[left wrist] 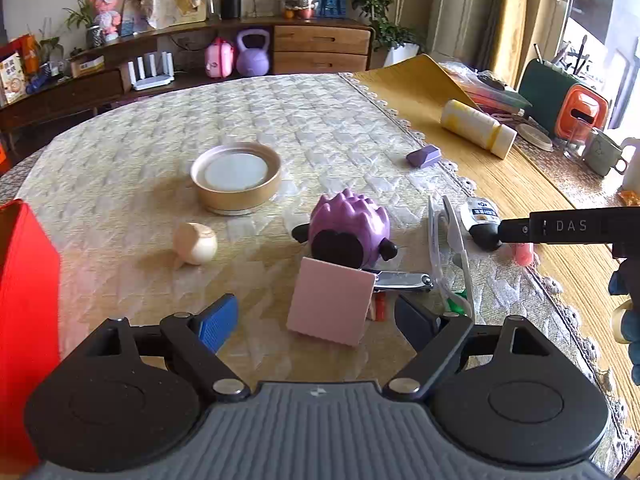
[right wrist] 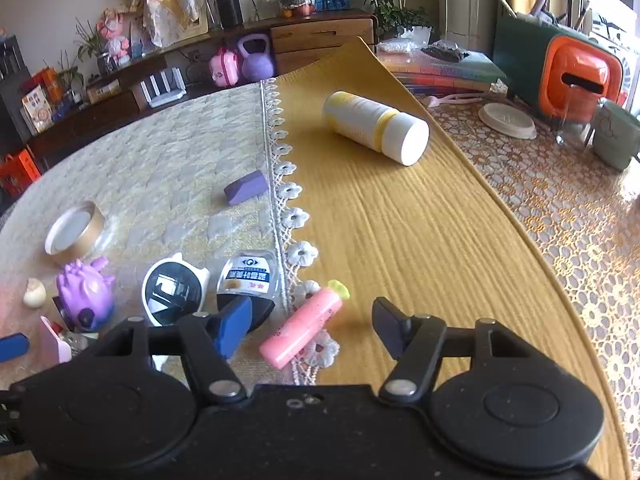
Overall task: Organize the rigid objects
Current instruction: 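Grasp the pink square block with the left tool while the right tool grasps the pink tube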
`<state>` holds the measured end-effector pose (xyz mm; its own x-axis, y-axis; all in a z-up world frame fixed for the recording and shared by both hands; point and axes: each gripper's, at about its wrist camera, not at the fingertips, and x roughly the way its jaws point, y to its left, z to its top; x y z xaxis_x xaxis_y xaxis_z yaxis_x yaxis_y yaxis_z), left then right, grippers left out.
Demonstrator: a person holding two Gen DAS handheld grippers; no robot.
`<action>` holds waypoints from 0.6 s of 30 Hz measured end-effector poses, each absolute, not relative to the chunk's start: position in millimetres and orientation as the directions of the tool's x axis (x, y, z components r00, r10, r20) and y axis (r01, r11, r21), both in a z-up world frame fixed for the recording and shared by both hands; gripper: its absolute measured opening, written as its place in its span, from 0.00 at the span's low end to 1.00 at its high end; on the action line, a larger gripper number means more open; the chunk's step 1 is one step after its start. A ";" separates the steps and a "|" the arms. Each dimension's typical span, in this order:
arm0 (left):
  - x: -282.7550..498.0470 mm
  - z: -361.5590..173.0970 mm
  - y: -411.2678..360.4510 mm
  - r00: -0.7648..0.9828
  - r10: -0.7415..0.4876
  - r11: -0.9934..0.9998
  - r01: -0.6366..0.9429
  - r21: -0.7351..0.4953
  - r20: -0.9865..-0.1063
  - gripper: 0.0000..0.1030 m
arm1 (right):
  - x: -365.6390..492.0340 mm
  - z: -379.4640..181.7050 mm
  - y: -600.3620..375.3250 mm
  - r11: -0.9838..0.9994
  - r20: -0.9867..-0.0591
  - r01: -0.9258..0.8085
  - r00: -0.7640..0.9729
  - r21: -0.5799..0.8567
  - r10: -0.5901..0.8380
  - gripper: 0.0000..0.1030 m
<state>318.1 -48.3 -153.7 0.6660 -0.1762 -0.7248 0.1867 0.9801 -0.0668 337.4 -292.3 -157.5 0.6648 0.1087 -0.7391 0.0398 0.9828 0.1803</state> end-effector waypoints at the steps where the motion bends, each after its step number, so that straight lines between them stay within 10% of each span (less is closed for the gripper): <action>1: 319.6 -154.9 -49.4 0.664 -0.174 0.980 0.191 -0.061 -0.727 0.83 | 337.1 -157.4 -292.4 0.982 -0.738 0.035 0.665 0.185 0.115 0.62; 8: 324.6 -160.1 -48.1 0.652 -0.195 0.977 0.191 -0.091 -0.733 0.75 | 335.2 -157.2 -297.7 0.972 -0.738 0.037 0.658 0.233 0.152 0.31; 18: 324.5 -158.0 -52.0 0.645 -0.194 0.976 0.199 -0.082 -0.739 0.44 | 331.8 -160.8 -310.5 0.962 -0.722 0.052 0.671 0.269 0.165 0.15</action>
